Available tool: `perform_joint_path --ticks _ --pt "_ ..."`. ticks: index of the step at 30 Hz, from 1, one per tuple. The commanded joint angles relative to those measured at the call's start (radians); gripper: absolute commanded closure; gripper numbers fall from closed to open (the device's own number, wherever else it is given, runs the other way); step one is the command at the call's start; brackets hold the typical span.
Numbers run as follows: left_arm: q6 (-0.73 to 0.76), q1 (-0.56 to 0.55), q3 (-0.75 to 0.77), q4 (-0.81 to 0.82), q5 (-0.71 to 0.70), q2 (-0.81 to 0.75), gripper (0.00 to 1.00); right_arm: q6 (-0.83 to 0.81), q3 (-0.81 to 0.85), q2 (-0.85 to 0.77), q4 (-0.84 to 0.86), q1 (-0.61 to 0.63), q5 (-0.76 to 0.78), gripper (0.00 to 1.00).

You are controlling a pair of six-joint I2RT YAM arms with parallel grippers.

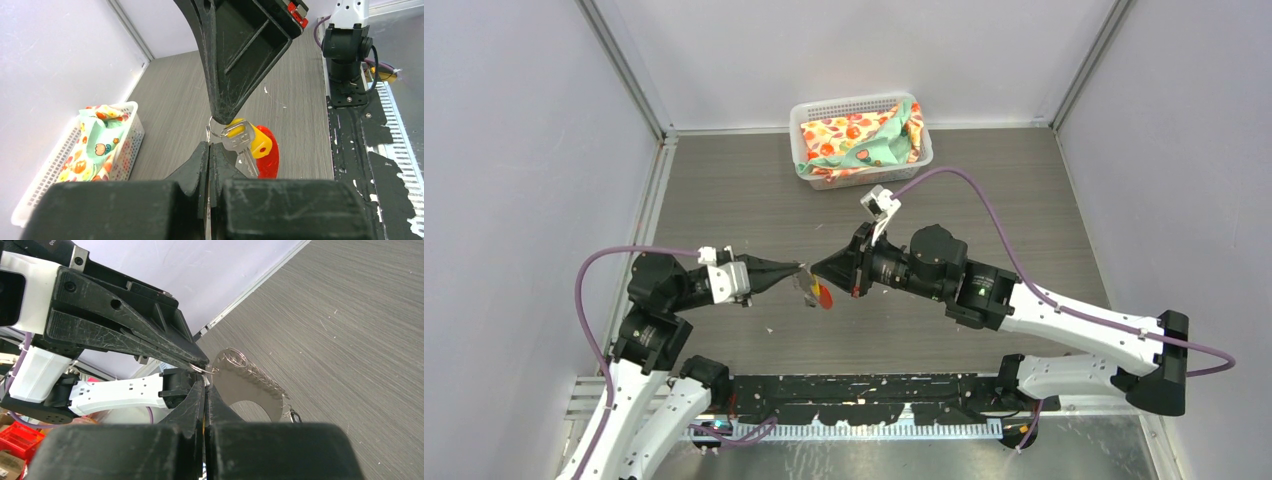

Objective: Put the keys on the keyring

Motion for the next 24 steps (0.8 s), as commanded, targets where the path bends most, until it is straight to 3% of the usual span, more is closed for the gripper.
perform_joint_path --ticks 1,24 --pt "0.019 -0.001 0.002 0.028 0.001 -0.012 0.99 0.024 0.040 0.004 0.012 -0.009 0.018 0.99" --pt "0.140 -0.001 -0.014 -0.057 0.044 -0.028 0.99 0.031 0.048 0.024 0.029 -0.016 -0.014 0.99"
